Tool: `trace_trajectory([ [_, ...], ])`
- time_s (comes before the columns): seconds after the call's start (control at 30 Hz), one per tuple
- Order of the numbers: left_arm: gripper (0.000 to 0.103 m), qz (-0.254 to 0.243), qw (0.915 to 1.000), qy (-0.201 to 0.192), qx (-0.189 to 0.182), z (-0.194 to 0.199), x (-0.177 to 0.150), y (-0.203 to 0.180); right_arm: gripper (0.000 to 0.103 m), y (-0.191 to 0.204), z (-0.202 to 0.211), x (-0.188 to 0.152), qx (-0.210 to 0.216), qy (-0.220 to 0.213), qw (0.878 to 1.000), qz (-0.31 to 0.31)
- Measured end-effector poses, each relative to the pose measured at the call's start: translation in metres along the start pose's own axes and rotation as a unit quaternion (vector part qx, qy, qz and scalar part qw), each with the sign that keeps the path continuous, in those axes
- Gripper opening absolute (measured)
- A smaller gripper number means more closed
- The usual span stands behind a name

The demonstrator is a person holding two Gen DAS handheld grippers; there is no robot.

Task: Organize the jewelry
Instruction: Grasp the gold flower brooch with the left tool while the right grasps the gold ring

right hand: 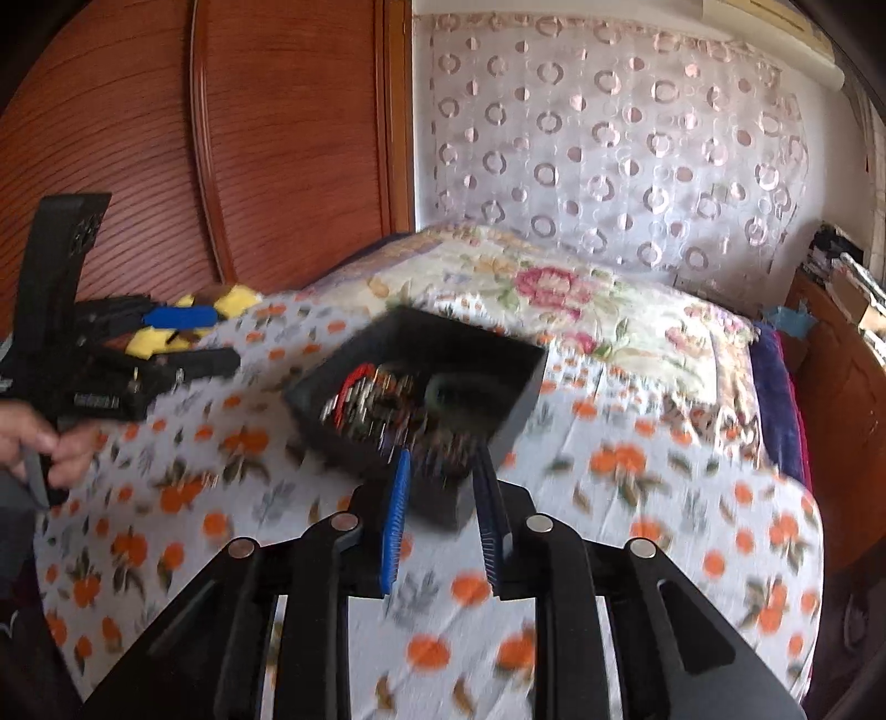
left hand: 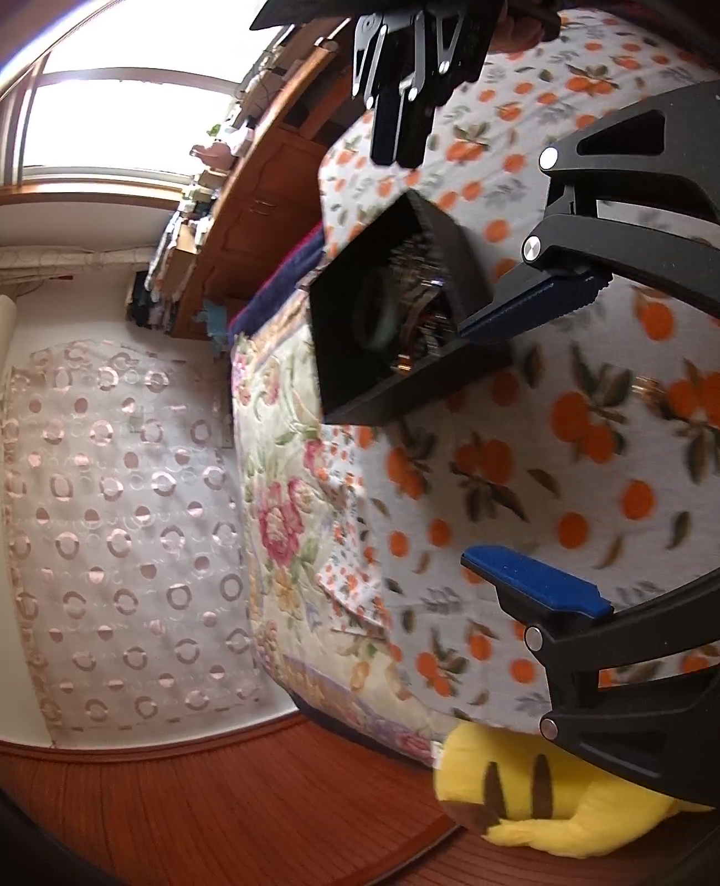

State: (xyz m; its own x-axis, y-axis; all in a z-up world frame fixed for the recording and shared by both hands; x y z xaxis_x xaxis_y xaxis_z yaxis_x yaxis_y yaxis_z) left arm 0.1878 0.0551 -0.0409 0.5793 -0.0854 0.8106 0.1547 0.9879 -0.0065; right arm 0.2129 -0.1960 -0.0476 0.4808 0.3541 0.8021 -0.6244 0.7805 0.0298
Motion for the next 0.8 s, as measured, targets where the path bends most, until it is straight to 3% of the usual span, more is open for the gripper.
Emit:
trace_trajectory([
  [0.33, 0.072, 0.007, 0.9987, 0.051, -0.003, 0.005, -0.052, -0.001, 0.026, 0.036, 0.007, -0.056, 0.020, 0.049, 0.999, 0.007],
  [0.57, 0.072, 0.000, 0.9977, 0.067, -0.010, 0.003, -0.065, -0.010, 0.027, 0.052, 0.006, -0.064, 0.039, 0.064, 0.997, 0.009],
  [0.67, 0.072, -0.004, 0.9972, 0.073, -0.013, 0.001, -0.069, -0.015, 0.036, 0.057, 0.004, -0.065, 0.046, 0.070, 0.996, 0.015],
  [0.8, 0.072, -0.008, 0.9968, 0.078, -0.013, -0.001, -0.073, -0.019, 0.036, 0.061, -0.003, -0.070, 0.029, 0.084, 0.995, 0.033],
])
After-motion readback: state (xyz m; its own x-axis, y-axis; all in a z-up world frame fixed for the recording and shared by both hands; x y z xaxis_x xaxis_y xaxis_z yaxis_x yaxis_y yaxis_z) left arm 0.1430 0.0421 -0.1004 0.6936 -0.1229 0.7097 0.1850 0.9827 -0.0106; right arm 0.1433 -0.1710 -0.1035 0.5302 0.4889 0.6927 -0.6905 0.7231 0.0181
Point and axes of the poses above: each gripper's, at about its wrist camera, not at the fingertips, and z roughly against the way its jaws point, y to its left, x to its top, the point moved 2 cm from there along -z, roughly the way its jaws point, and after that the axes turned 6 degrees about -y, right-handed, at the moved point
